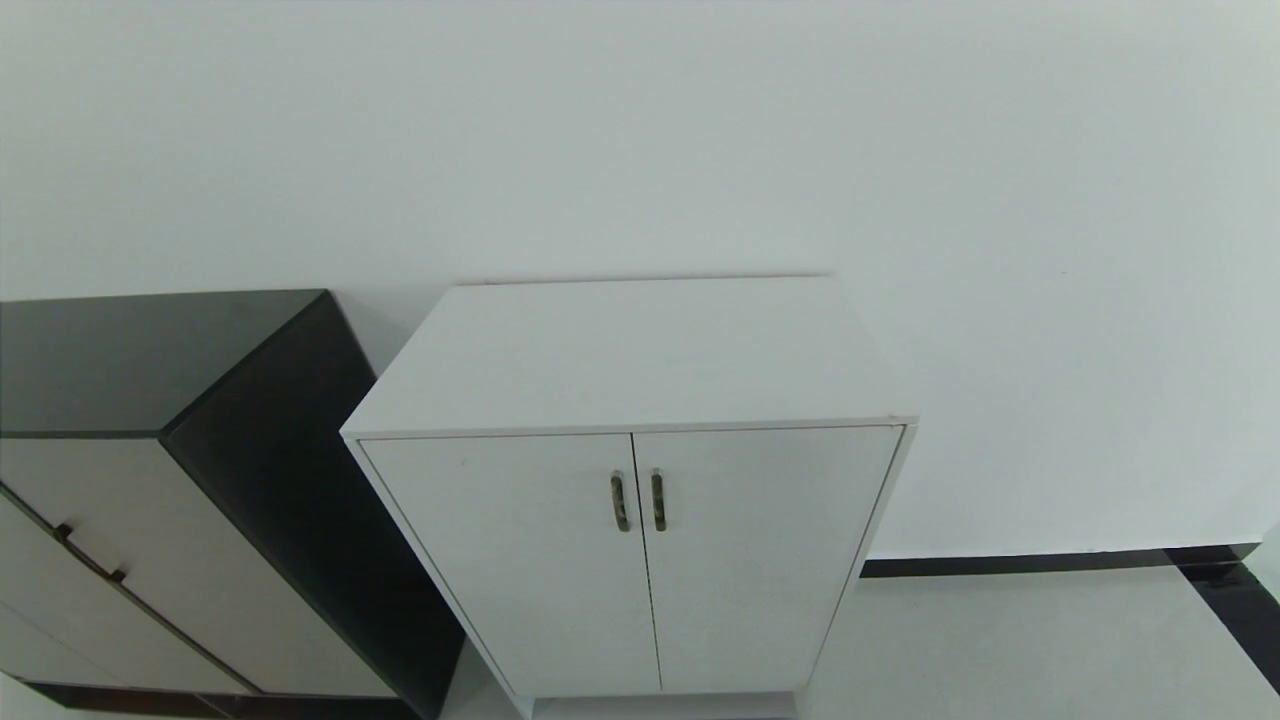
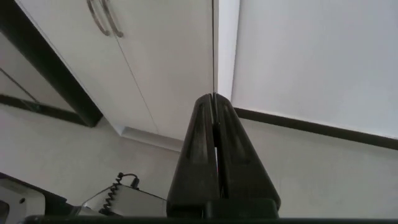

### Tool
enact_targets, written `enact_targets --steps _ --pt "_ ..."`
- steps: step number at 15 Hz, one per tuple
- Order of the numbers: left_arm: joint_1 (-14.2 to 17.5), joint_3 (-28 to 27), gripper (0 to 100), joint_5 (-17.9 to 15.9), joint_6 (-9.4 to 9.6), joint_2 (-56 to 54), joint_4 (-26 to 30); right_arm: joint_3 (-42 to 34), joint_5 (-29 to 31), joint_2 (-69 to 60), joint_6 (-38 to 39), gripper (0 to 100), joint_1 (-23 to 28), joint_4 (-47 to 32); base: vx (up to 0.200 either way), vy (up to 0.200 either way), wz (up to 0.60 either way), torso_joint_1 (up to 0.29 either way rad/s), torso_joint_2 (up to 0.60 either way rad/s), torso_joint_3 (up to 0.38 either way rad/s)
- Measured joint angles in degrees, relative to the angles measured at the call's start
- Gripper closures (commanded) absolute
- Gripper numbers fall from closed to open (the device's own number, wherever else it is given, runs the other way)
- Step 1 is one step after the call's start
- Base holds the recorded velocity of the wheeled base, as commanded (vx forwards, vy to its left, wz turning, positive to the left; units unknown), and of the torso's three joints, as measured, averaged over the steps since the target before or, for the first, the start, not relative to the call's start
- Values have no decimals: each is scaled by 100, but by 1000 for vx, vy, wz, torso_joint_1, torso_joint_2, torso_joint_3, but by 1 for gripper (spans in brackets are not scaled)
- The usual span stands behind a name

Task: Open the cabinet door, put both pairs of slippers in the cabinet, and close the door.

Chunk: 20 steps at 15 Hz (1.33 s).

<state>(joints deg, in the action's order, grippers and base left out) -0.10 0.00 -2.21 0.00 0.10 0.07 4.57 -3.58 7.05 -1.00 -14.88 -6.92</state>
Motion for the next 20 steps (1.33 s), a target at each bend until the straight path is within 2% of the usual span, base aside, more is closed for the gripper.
enact_targets --steps 3,6,8,9,12,16,18,20 --pt "0 0 100 10 -21 0 -2 0 178 4 -78 100 100 -2 0 0 0 0 0 0" --pt "0 0 100 7 -18 0 0 6 692 -63 -357 100 621 -2 0 0 0 0 0 0" --pt "0 0 100 10 -18 0 0 -26 26 -121 -123 100 684 79 0 0 0 0 0 0" --pt "0 0 100 10 -22 0 0 -48 -66 -129 -110 100 690 123 0 0 0 0 0 0" --pt "0 0 100 10 -21 0 0 -56 1091 -83 -269 100 819 135 0 0 0 0 0 0" --pt "2 0 100 10 -21 0 0 -33 1368 -201 -490 100 1612 143 0 0 0 0 0 0" --pt "0 0 100 10 -22 0 0 -41 1880 -247 -411 100 1725 143 0 0 0 0 0 0" --pt "0 0 100 10 -22 0 0 -41 1880 -276 -323 100 1749 143 0 0 0 0 0 0"
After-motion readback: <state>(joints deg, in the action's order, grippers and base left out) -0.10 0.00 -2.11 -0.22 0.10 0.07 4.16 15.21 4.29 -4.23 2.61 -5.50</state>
